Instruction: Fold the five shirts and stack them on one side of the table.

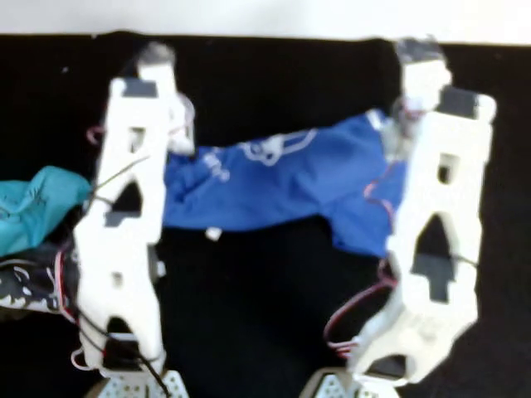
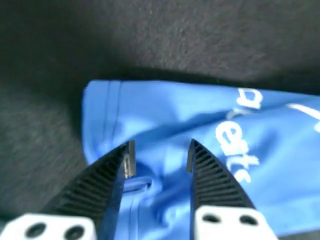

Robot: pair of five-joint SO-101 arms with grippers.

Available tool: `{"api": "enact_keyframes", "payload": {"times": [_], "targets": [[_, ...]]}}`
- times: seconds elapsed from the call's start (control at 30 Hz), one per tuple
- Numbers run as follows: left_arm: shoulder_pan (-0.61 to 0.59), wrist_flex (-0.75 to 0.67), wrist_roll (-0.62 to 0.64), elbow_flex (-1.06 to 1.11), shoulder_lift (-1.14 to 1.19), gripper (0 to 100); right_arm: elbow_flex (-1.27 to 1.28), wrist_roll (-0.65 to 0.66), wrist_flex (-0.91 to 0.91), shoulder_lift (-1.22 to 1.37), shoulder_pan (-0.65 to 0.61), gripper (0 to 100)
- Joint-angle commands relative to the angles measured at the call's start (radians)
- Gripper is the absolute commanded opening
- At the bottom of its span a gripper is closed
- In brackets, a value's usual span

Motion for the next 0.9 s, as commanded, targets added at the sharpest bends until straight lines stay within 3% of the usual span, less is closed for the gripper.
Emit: {"api": "enact_keyframes", "payload": {"times": [0.0, 0.27, 0.4, 0.5, 0.87], "targets": [[-0.008, -0.031, -0.005, -0.097, 0.067, 17, -0.035, -0.028, -0.110, 0.065, -0.035, 12.7], [-0.099, -0.078, -0.002, -0.475, 0.332, 17, -0.035, -0.095, -0.291, 0.242, -0.030, 12.7], [-0.139, -0.069, 0.132, -0.685, 0.424, 18, -0.035, -0.095, -0.302, 0.294, -0.030, 12.7], [-0.151, -0.006, 0.184, -0.797, 0.447, 18, -0.035, -0.095, -0.302, 0.308, -0.030, 12.7], [-0.133, 0.331, 0.183, -1.000, 0.453, 18, -0.035, -0.097, -0.269, 0.266, -0.028, 12.7]]}}
